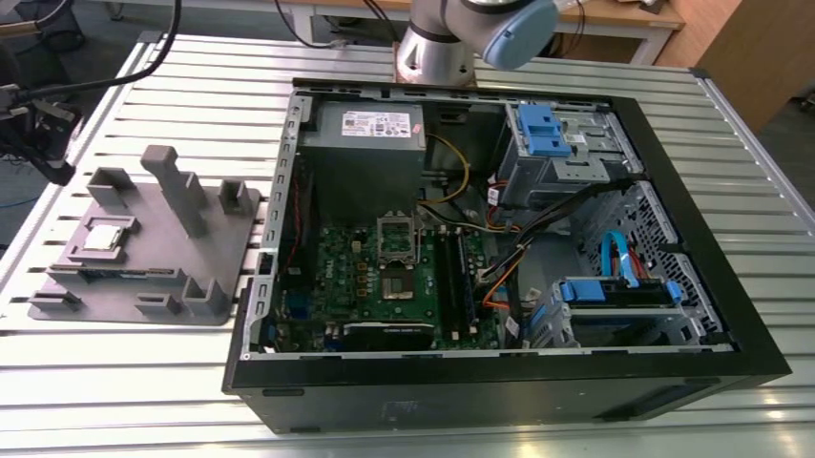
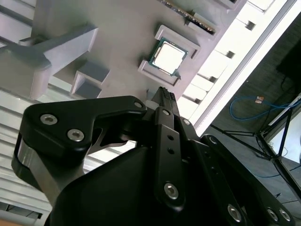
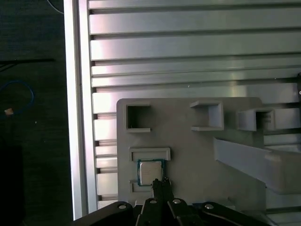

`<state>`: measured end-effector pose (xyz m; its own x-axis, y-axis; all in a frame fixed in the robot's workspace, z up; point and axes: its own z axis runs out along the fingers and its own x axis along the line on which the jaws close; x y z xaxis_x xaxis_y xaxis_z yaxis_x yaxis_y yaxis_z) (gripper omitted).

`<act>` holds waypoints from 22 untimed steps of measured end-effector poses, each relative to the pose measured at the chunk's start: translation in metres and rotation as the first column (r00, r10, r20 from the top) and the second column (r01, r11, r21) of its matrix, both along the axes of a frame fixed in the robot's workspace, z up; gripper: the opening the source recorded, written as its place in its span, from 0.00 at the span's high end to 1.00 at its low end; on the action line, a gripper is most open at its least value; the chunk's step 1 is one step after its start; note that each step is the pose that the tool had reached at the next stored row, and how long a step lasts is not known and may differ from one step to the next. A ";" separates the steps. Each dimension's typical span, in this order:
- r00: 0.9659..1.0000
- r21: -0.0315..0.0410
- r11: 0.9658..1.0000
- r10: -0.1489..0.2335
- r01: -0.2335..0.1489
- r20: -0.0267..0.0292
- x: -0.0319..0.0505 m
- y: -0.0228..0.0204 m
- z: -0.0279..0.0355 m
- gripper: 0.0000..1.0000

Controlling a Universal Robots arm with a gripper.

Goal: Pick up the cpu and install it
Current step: 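Reach for the cpu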

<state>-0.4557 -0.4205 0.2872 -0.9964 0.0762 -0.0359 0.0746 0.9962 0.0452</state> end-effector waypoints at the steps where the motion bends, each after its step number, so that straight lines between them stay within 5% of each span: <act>1: 1.000 0.000 1.000 0.000 0.000 0.000 0.0000 -0.0018 -0.0018 0.89; 9: 1.000 0.000 1.000 0.000 0.000 0.000 0.0001 -0.0128 -0.0164 0.89; 22: 1.000 0.000 1.000 0.000 0.000 -0.003 0.0002 -0.0142 -0.0400 0.89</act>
